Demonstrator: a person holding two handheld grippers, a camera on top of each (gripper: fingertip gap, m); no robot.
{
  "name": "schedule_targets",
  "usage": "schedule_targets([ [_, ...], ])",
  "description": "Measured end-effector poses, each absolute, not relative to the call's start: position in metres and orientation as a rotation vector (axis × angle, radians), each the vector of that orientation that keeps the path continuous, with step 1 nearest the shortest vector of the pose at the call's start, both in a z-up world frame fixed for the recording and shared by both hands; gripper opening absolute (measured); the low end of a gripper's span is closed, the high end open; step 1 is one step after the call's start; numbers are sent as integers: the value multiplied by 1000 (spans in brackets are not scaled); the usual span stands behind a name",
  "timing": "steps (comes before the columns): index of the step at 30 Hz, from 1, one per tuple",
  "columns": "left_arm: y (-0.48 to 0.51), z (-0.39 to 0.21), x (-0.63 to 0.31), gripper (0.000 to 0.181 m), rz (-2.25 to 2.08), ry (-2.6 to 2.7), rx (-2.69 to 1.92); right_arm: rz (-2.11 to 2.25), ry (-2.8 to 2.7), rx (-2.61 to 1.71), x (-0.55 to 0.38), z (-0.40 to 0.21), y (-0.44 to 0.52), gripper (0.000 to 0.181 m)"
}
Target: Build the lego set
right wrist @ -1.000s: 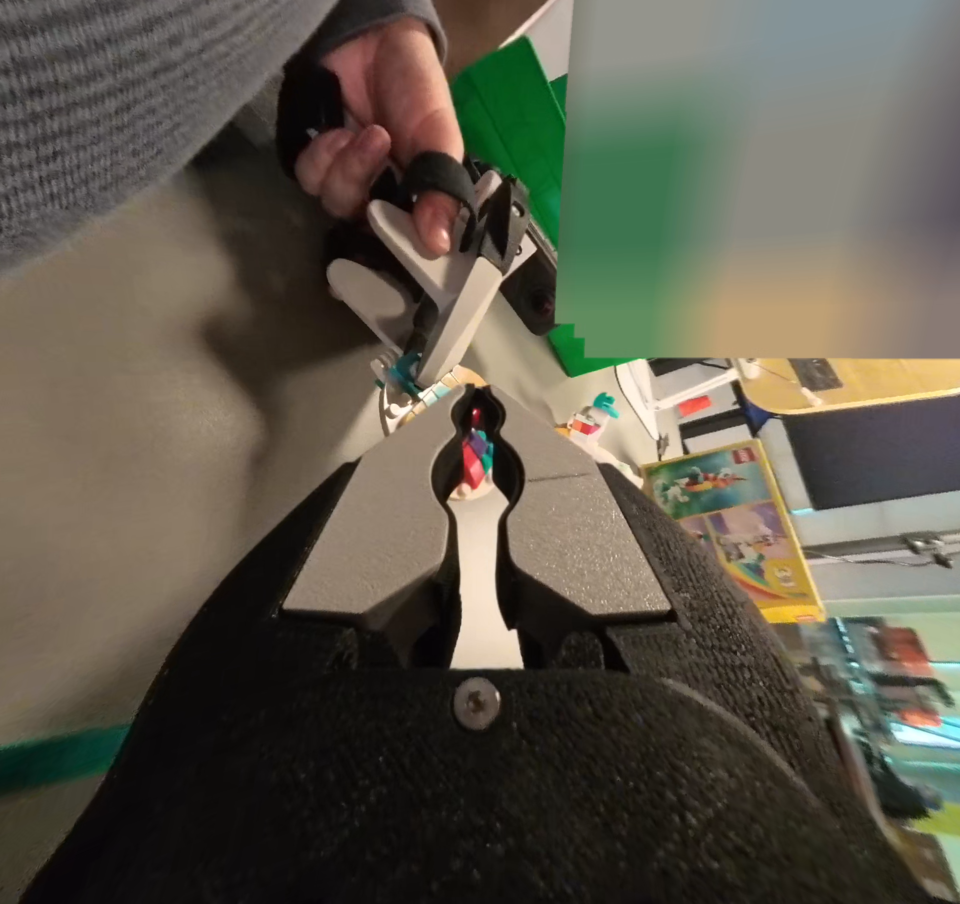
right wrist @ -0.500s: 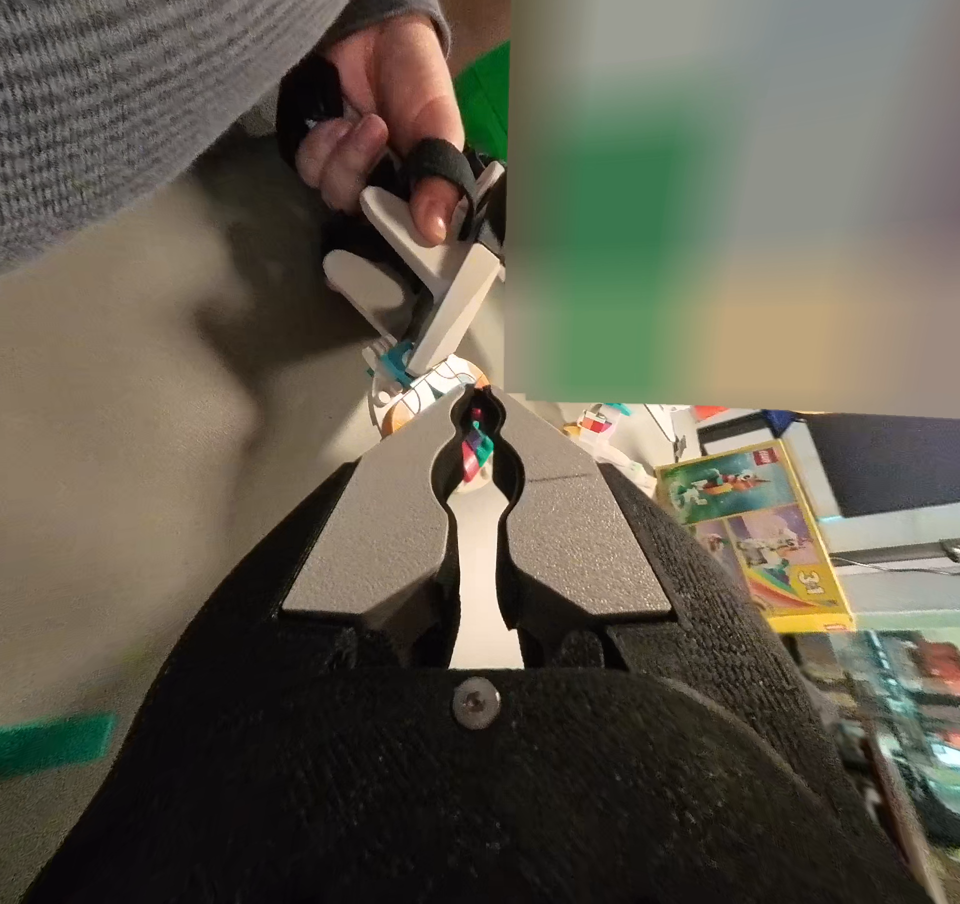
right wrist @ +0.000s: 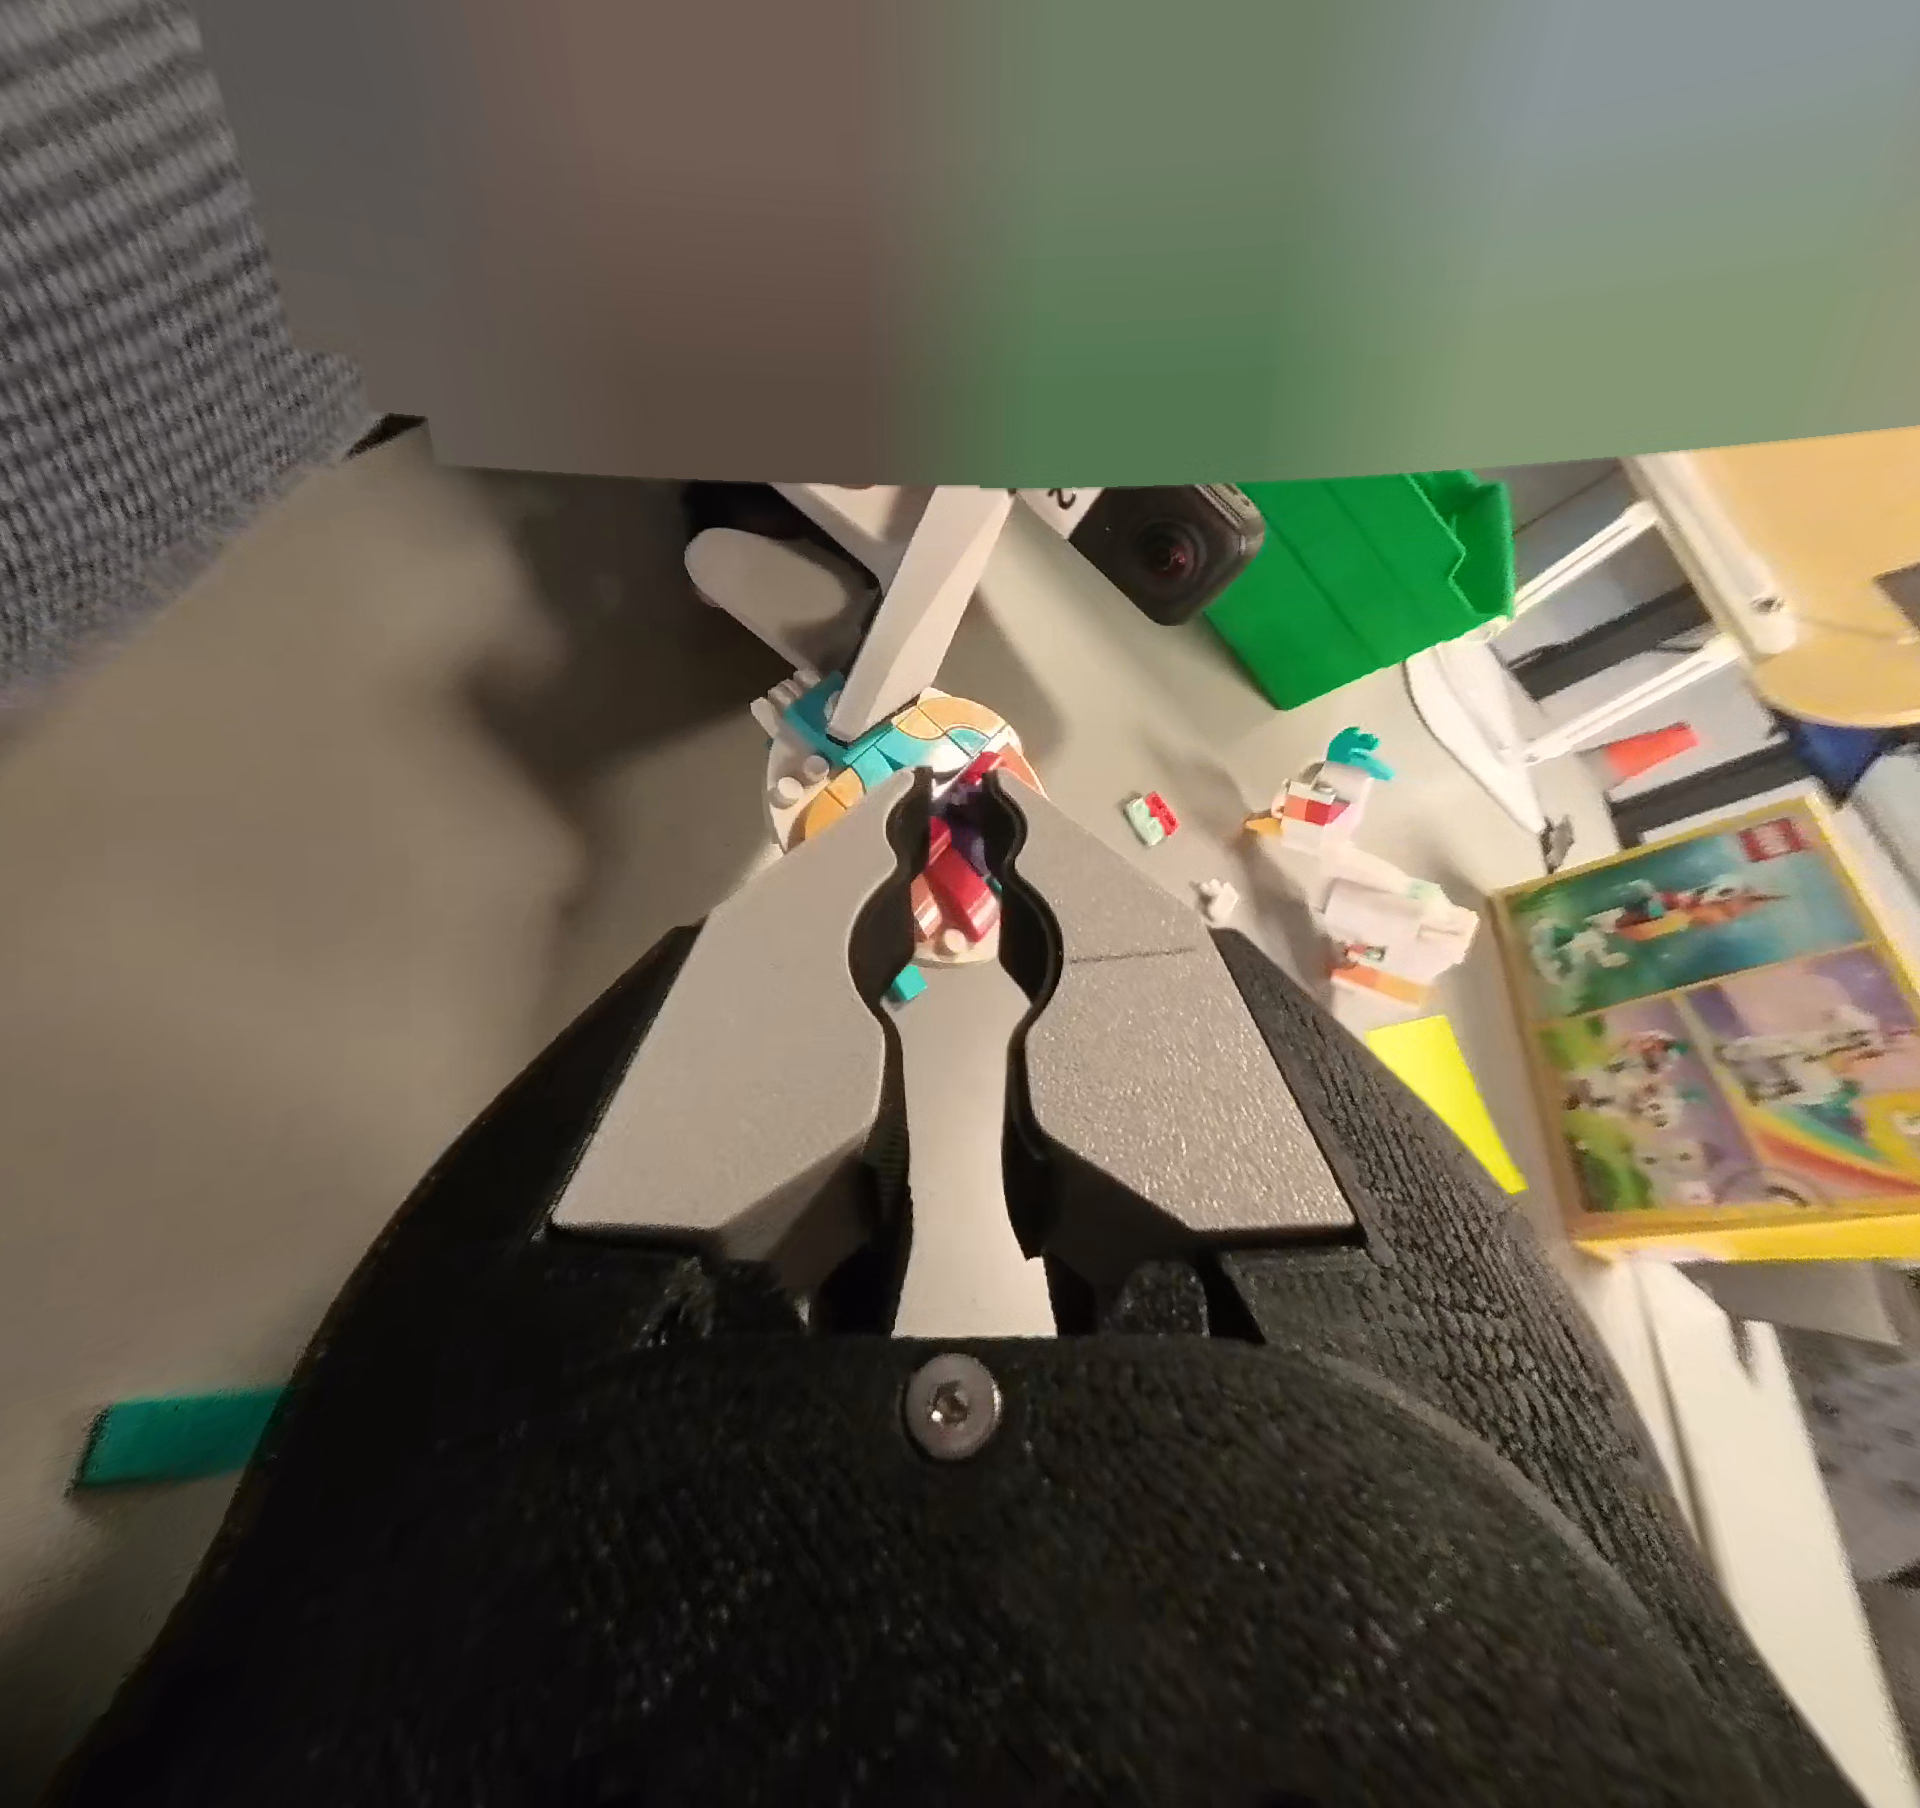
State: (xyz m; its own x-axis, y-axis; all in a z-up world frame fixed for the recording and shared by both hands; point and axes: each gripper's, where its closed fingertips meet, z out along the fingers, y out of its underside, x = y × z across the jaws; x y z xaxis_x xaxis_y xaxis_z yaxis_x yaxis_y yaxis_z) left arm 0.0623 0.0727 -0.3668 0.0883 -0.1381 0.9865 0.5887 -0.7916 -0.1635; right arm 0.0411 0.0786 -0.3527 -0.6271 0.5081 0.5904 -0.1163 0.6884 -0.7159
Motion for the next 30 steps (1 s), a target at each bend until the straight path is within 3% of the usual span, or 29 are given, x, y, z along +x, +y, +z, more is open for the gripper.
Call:
schedule_targets([
  [14,76,-370,62,14,-1709,-460,-1852,1020,-2074,-719,40,-350,92,22],
  [30,75,-369,63,14,-1718,-451,-1849,998,-2099,-782,34,-355,90,15],
])
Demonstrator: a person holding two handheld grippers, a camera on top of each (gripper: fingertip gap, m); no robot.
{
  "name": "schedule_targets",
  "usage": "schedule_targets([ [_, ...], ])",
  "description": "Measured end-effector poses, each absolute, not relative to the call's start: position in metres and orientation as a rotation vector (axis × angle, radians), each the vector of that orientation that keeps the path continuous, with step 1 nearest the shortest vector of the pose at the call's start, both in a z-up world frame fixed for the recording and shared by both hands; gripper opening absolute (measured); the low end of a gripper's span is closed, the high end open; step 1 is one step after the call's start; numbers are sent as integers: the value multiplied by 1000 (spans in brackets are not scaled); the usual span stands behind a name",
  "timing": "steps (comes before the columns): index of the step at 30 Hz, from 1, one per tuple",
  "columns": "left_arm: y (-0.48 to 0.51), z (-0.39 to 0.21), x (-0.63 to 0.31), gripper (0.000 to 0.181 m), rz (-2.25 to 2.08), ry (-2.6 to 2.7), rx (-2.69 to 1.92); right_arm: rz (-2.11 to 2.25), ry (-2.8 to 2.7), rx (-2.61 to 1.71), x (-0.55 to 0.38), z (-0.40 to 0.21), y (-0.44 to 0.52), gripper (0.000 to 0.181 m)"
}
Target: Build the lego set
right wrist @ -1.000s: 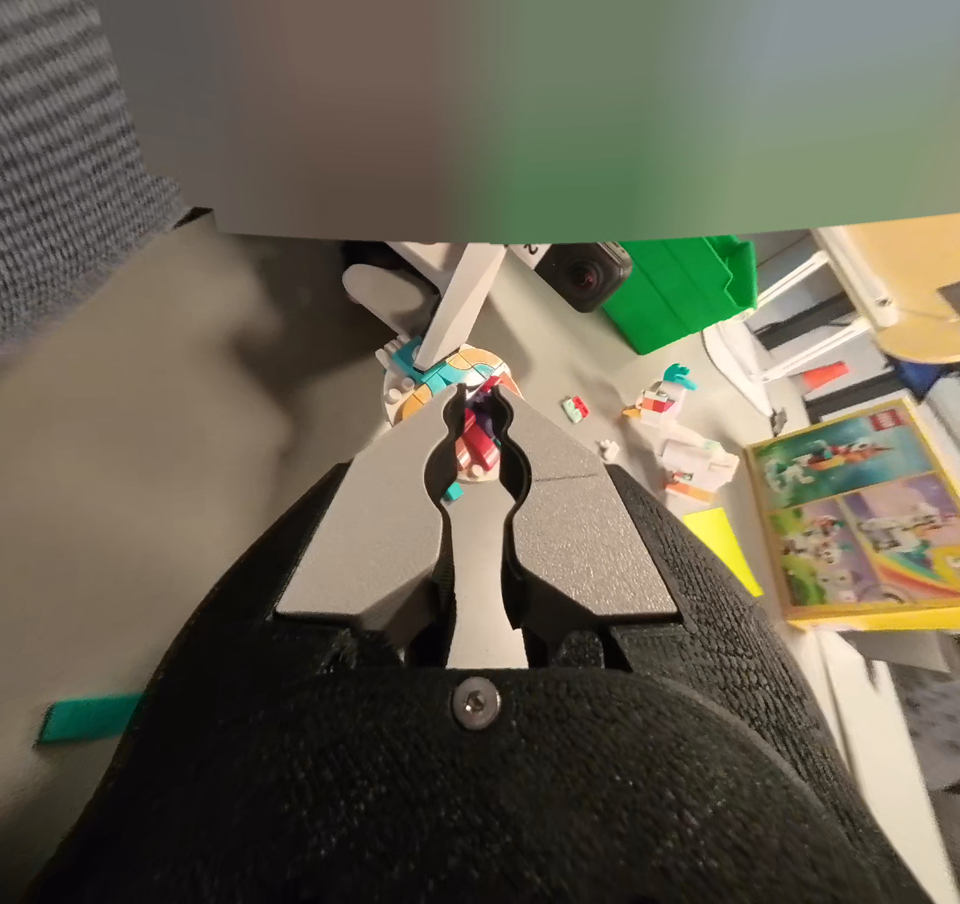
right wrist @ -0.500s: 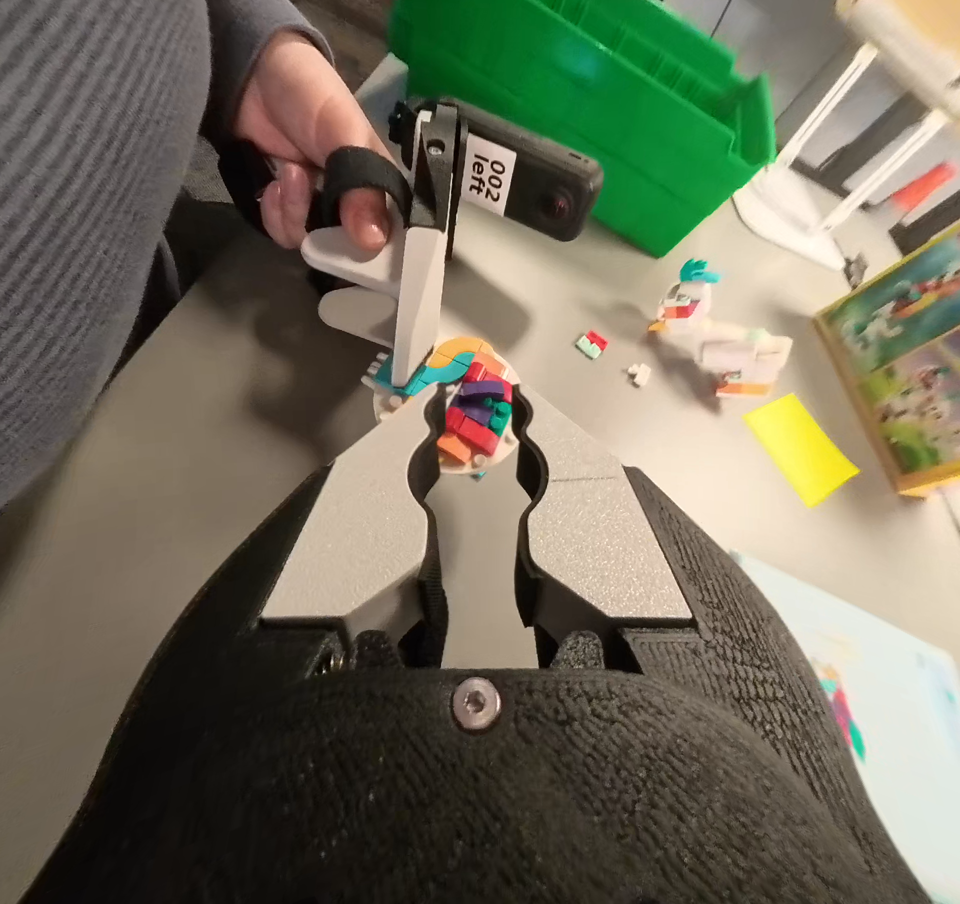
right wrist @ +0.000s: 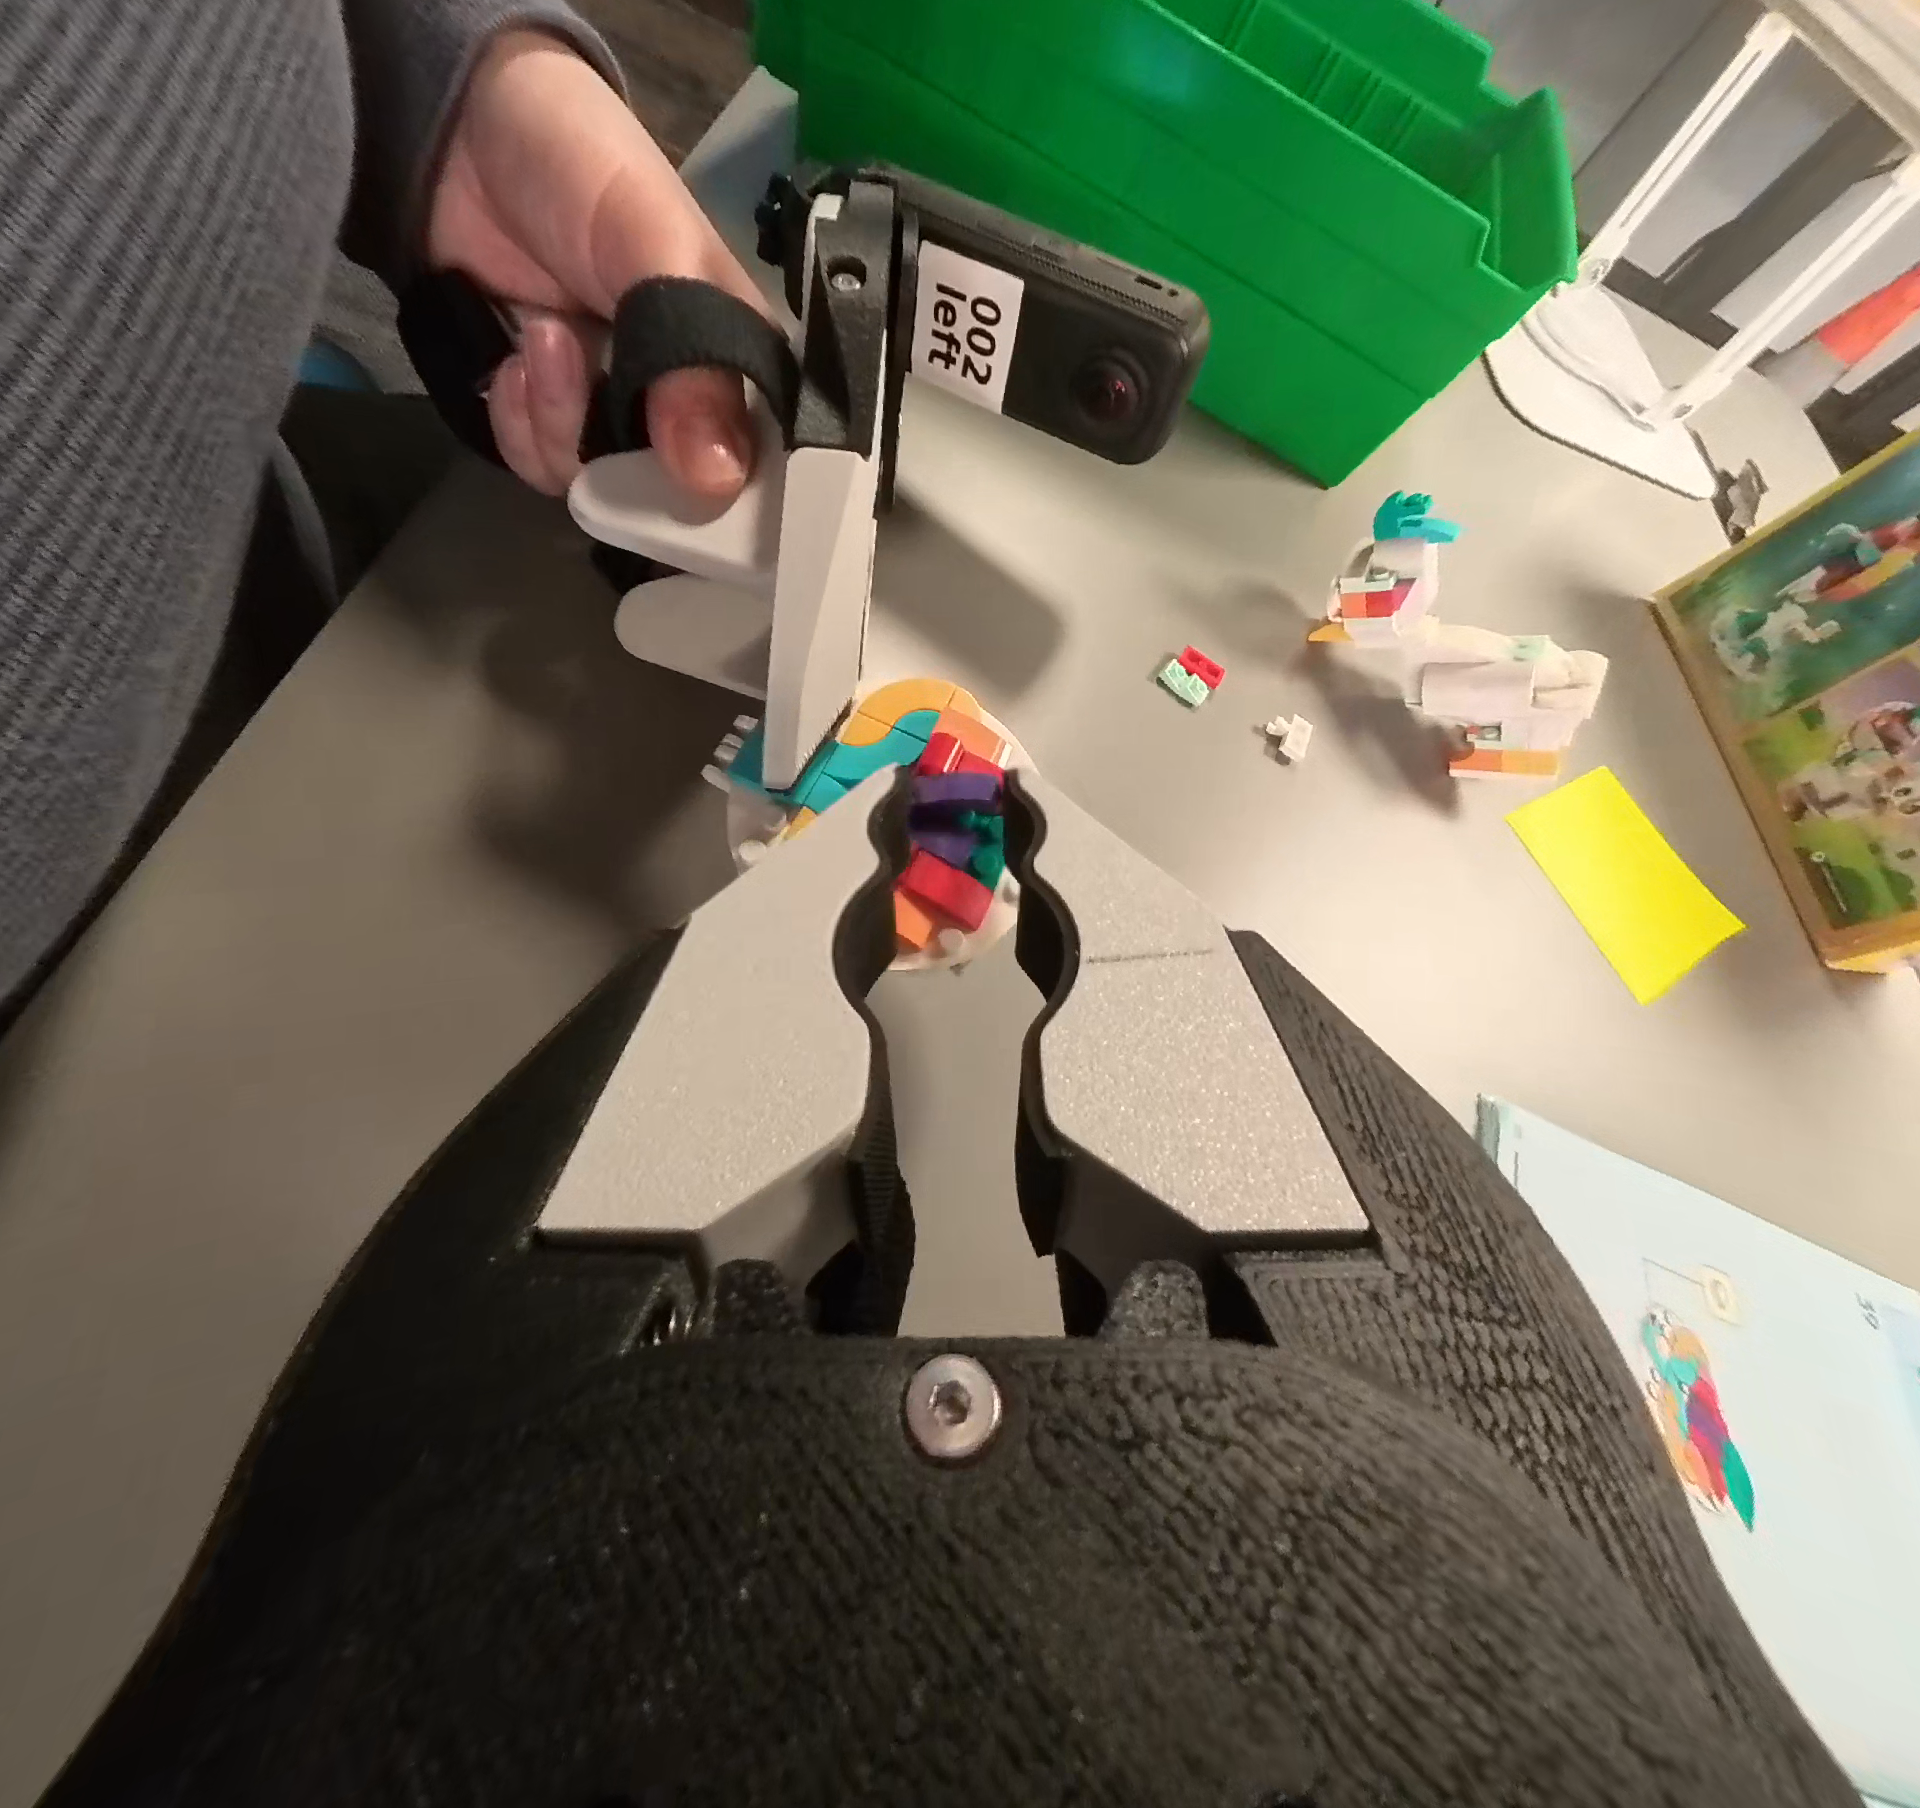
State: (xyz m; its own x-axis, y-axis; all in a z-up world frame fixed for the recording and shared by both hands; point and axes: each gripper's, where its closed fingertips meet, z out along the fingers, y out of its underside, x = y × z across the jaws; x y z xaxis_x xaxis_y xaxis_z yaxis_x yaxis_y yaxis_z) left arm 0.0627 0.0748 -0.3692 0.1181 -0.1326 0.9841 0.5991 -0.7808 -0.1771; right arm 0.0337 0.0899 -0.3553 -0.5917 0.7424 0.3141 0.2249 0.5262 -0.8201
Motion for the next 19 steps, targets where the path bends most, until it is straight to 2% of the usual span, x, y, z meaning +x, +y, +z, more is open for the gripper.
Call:
schedule_targets([
  [19,79,-366,56,14,-1702,-515,-1785,1111,-1851,-1111,25,-353,93,14],
])
